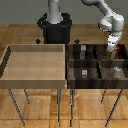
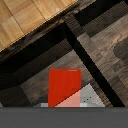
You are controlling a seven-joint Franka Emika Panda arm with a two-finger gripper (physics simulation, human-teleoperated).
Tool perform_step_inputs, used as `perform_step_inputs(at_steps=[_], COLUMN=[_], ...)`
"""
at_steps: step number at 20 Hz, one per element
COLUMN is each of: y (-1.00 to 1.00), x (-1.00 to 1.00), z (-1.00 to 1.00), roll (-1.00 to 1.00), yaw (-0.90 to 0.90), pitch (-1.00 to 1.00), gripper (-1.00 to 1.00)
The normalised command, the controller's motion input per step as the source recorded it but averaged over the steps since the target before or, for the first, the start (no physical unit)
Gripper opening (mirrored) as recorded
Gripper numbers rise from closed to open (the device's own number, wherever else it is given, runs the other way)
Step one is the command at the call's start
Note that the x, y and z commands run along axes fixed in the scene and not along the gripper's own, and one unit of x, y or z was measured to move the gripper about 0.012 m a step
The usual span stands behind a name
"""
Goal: Place the box of cereal into the appropriate compartment.
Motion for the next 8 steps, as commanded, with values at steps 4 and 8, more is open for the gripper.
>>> perform_step_inputs(at_steps=[4,8], y=[0.00,0.00], x=[0.00,0.00], z=[0.00,0.00], roll=[0.00,0.00], yaw=[0.00,0.00], pitch=[0.00,0.00], gripper=[1.00,1.00])
